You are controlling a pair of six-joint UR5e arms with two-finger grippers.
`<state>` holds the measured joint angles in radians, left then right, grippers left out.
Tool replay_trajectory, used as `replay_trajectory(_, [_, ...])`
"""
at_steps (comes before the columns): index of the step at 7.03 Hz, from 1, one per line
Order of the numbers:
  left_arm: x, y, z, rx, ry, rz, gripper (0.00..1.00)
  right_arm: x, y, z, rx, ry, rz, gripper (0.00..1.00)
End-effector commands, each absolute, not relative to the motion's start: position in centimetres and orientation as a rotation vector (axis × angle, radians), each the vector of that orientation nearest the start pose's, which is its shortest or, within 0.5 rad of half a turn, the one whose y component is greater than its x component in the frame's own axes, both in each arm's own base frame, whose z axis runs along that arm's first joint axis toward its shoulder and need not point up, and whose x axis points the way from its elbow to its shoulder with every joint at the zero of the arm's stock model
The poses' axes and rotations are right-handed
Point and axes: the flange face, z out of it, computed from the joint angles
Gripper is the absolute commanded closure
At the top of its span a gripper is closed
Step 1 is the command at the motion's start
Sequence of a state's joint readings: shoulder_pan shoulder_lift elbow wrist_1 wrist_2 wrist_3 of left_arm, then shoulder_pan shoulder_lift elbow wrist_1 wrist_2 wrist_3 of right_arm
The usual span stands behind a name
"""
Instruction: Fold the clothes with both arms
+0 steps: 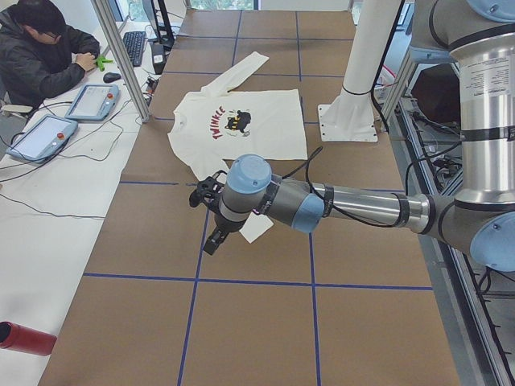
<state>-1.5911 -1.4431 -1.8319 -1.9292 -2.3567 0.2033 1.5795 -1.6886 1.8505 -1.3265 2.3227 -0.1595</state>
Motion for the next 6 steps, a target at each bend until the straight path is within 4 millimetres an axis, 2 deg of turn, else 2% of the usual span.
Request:
replay_trajectory(1, [-7.3,-46.6,51.9,0.645,0.716,0.346,0.01,6.2,-46.2,54.4,0.465,-0.820,-0.287,0.00])
replay_trajectory(2, [-7.3,-46.4,51.9,0.639,0.720,0.334,0.01,3.7,-46.5,54.2,0.413,-0.867,-0.199,0.00])
replay_trajectory(3, [-7.3,-46.3,51.9,0.640,0.720,0.334,0.01,-0.4,-46.8,53.4,0.389,-0.911,-0.095,0.00])
replay_trajectory(4, [-7.3,-46.2,52.0,0.638,0.722,0.333,0.01,-5.8,-46.9,53.6,0.427,-0.901,0.001,0.00])
replay_trajectory(5, [-7.3,-46.2,51.9,0.642,0.722,0.335,0.01,-11.3,-46.5,55.7,0.452,-0.906,0.049,0.03])
replay_trajectory(6, [-7.3,-46.1,52.0,0.646,0.721,0.335,0.01,-14.7,-45.5,59.1,0.482,-0.929,0.063,0.13])
